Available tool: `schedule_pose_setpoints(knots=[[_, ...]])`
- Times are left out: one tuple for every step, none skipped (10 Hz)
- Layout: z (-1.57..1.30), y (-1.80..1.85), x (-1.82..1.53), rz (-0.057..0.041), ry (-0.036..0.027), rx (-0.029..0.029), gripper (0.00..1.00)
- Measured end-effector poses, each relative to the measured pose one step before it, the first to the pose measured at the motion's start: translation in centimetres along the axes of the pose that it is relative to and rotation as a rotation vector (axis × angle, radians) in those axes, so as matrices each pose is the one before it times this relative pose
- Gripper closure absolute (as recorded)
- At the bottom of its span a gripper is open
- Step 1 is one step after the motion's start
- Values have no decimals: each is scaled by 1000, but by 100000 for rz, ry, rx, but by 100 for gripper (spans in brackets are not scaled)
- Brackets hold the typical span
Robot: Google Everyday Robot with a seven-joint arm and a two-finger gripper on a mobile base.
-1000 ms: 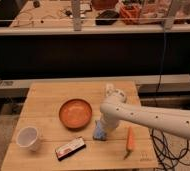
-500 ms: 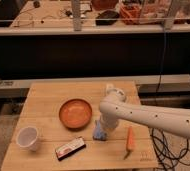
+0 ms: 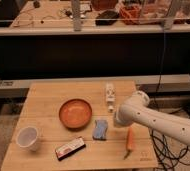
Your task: Wipe the white sponge on the table
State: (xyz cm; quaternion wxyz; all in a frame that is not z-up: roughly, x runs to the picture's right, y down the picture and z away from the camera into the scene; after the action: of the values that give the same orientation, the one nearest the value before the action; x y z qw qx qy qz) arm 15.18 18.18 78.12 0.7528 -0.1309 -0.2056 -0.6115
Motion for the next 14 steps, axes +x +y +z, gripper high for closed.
schedule_pose_setpoints(knots=[[335,-209,1193,-3052,-1116,3104,20],[348,-531,939,-2894,-1839,2109,20],[263,-385,378,-2184,-1877,1199,20],[227,-490,267,-3278,-3986,1368,20],[30,-235,-26,-1964,-3264,291,20],[-12,-431,-63,-1595,-2540,184,20],[-88,-267,-199,-526,-1726,250,20],[-32,-309,-568,31,-2981,-780,20],[35,-646,-362,1051,-1809,-2049,20],[61,-664,-286,530,-916,-1799,20],[117,-573,-704,1948,-1822,-3364,20],[190,-600,-368,2141,-580,-1874,20],[245,-588,-311,2014,-66,-1652,20],[440,-800,-481,3692,884,-1539,20]])
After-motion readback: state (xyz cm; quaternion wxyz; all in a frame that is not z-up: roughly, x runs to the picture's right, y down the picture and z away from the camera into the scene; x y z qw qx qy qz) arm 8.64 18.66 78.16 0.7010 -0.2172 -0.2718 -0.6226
